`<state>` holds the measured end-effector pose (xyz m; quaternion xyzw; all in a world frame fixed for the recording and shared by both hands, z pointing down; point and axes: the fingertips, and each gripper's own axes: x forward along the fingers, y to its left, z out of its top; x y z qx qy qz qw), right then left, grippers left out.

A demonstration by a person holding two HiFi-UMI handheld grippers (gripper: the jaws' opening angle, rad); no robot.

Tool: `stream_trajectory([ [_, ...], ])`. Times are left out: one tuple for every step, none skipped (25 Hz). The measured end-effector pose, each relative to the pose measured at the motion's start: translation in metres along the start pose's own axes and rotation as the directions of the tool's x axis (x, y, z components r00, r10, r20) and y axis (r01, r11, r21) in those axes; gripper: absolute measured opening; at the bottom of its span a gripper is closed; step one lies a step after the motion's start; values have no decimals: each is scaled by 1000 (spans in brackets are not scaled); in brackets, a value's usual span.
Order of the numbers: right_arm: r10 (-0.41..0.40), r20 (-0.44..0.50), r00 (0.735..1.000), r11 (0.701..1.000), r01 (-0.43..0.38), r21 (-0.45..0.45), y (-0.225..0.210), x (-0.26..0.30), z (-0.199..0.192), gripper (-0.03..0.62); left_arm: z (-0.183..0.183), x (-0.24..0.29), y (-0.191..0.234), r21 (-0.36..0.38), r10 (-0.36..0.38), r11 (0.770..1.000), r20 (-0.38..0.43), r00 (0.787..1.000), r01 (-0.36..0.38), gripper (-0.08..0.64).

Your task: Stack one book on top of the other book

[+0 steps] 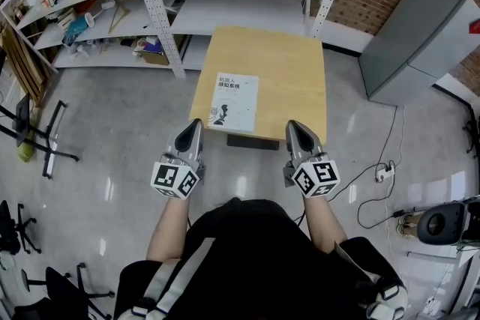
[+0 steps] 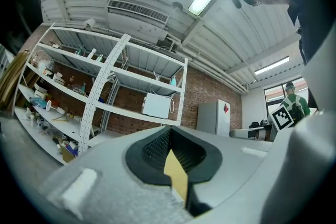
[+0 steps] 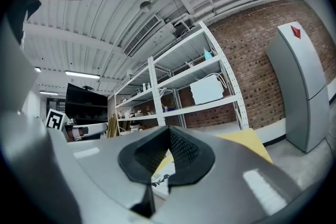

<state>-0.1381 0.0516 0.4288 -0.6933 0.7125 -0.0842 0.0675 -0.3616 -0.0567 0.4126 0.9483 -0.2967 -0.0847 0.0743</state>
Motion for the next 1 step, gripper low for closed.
stream_trajectory([
  [-2, -2, 1000, 1000, 2, -3, 0, 0, 0, 3, -1, 1, 0, -2, -3, 1000, -2, 1000, 3, 2],
])
